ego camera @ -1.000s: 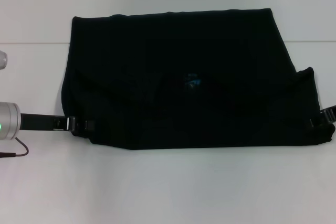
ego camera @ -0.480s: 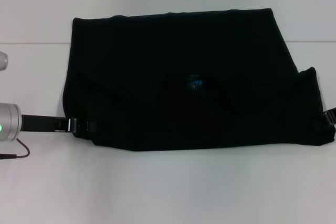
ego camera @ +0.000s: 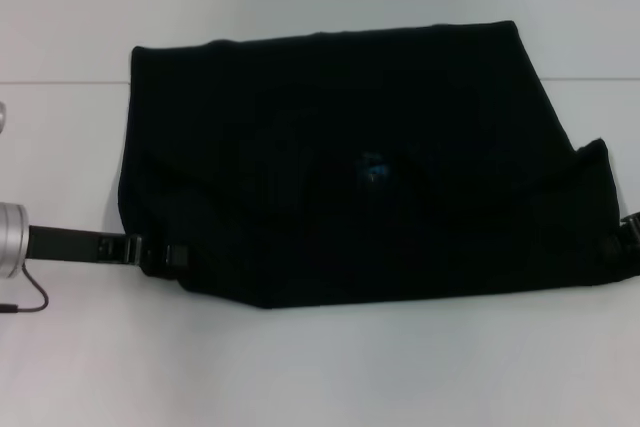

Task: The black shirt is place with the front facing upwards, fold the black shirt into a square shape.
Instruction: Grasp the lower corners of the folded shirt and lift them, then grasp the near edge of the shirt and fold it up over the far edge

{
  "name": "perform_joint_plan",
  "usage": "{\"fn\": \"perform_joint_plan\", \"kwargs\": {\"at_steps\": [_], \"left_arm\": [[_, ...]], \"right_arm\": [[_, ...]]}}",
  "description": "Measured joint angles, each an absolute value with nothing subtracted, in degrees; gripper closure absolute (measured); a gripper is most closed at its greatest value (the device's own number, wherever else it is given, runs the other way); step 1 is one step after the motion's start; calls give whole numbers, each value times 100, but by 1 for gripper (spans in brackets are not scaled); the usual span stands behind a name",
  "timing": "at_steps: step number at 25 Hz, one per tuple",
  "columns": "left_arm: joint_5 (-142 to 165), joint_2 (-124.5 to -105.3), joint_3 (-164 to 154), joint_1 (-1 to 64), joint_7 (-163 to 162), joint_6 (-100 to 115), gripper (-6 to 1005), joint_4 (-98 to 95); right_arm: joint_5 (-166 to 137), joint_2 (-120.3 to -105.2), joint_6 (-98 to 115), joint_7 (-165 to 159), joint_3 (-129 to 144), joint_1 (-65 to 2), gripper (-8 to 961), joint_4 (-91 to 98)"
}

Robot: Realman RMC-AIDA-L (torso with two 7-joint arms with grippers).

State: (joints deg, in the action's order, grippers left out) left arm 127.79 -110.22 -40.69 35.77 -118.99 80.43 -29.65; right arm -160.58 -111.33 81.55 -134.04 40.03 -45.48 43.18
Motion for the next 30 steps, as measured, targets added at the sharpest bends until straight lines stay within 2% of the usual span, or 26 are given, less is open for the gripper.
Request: {"fn": "perform_joint_plan", "kwargs": {"at_steps": [10,19,24,30], "left_arm": [[13027,-10768,-4070,3488,-12253,10017,937,-2952],[13835,-10801,-4062,3370,-12487,10873,937,-2949],[13948,-10809,-4059,3374,-12509,11048,936,-2949],[13895,-10802,-3205,3485,-12576,10690,935,-2950]], "right_arm": [[-16129,-10936,9744,-12655,3950,-4079,857,4608],[-16190,-10830,10560,-11344,3723,-3476,862,4538],[-16176,-10832,10653,-11272,3591,-3422,862,4524],[-16089,-10879,10646,-11321,2914,-3670,861,4308]]}}
